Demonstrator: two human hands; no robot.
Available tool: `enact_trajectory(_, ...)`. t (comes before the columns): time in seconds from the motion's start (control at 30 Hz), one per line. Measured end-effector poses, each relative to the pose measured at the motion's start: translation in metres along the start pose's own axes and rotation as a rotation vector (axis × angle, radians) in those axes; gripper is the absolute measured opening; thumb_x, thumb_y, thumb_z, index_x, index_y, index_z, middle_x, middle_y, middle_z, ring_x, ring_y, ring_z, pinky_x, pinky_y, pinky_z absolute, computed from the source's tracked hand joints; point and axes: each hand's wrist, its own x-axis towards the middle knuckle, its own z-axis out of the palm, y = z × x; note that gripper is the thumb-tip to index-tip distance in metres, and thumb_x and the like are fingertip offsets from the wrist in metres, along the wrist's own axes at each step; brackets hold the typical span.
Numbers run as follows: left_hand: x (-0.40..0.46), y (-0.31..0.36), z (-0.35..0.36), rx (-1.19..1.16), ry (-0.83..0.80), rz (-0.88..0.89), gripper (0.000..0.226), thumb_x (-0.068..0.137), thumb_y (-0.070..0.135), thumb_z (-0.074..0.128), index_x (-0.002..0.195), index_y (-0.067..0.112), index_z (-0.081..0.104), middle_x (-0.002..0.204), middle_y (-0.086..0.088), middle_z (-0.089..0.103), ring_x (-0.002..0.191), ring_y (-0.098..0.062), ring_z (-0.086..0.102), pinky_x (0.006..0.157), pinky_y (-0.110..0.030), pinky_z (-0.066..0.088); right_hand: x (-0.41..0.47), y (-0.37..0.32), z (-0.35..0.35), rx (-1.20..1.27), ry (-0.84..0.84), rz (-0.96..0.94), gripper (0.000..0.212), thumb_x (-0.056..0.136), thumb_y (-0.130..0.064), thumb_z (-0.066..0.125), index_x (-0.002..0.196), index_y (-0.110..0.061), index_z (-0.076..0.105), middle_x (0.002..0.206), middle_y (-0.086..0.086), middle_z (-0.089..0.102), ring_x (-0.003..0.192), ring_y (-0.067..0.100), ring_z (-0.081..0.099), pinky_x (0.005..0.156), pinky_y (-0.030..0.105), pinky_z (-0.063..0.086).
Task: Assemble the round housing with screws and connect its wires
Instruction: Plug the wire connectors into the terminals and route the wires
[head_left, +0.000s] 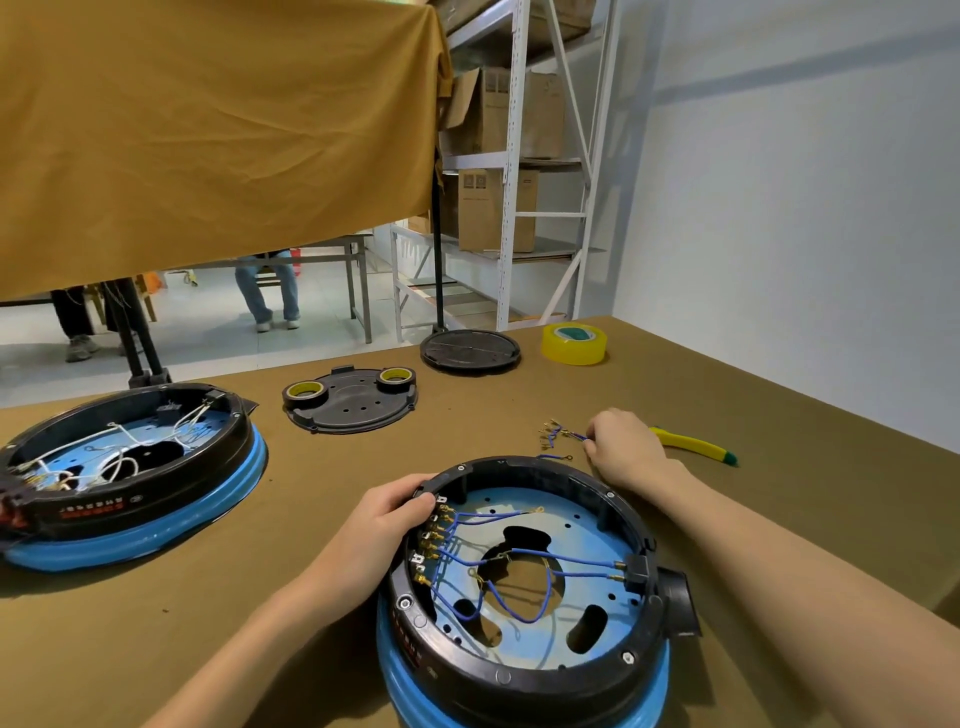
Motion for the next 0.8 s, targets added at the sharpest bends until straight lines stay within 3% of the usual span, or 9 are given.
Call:
enact_trajectory(0.17,-0.001,0.002,0.001,0.003,0.0,-0.009,0.028,0.107,0.019,0.046,0.121,0.024,0.071,0.111,-0.002,0.078,0.102,-0.019,0.075,0.078,-0.02,0.055,0.004,0.0,0.001,0.144,0.004,0.064,0.018,0.101,-0.023,0.06,0.109,-0.013,0.073,0.111,0.011,0.073,0.103,0.031,0.066,0.089,0.043,0.057)
enact_trajectory(0.47,-0.004,0.006,0.003,-0.012,0.006,-0.006,0.027,0.107,0.019,0.047,0.119,0.023,0.071,0.108,-0.001,0.079,0.099,-0.017,0.076,0.075,-0.018,0.056,-0.002,0.008,-0.009,0.463,0.205,0.043,0.01,0.096,-0.024,0.069,0.095,-0.019,0.078,0.097,0.001,0.075,0.093,0.02,0.068,0.084,0.039,0.058)
enact_trajectory(0.7,-0.006,0.011,0.0,0.078,0.012,-0.027,0.024,0.106,0.022,0.052,0.123,0.028,0.068,0.109,0.005,0.078,0.102,-0.013,0.074,0.077,-0.017,0.056,-0.031,-0.02,-0.044,0.769,0.308,-0.197,0.008,0.092,-0.018,0.074,0.086,-0.021,0.078,0.078,-0.009,0.073,0.073,0.006,0.064,0.068,0.021,0.05)
enact_trajectory(0.8,-0.005,0.023,0.0,0.29,0.217,0.091,0.028,0.1,0.027,0.062,0.127,0.035,0.063,0.116,0.019,0.072,0.112,0.003,0.064,0.092,-0.018,0.052,-0.055,-0.049,-0.066,0.911,0.264,-0.377,0.005,0.09,-0.018,0.077,0.086,-0.02,0.078,0.076,-0.008,0.073,0.071,0.009,0.066,0.066,0.021,0.054)
